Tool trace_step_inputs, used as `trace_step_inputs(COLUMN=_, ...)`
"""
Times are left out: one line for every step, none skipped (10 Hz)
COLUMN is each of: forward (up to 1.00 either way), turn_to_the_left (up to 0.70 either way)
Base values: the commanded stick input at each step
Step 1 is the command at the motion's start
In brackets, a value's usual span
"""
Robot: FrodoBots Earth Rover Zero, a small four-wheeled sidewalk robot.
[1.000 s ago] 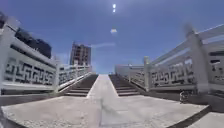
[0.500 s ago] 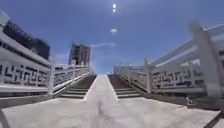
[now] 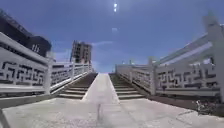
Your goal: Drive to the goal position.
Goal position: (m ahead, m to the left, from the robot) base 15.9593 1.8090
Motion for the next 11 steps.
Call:
trace_step_inputs(forward=0.45, turn_to_the_left=0.20)
trace_step_inputs(forward=0.45, turn_to_the_left=0.00)
trace_step_inputs(forward=0.45, turn_to_the_left=0.00)
trace_step_inputs(forward=0.45, turn_to_the_left=0.00)
trace_step_inputs(forward=0.45, turn_to_the_left=0.00)
trace_step_inputs(forward=0.45, turn_to_the_left=0.00)
trace_step_inputs(forward=0.45, turn_to_the_left=0.00)
trace_step_inputs(forward=0.45, turn_to_the_left=0.00)
trace_step_inputs(forward=0.45, turn_to_the_left=0.00)
trace_step_inputs(forward=0.45, turn_to_the_left=0.00)
trace_step_inputs(forward=0.45, turn_to_the_left=0.00)
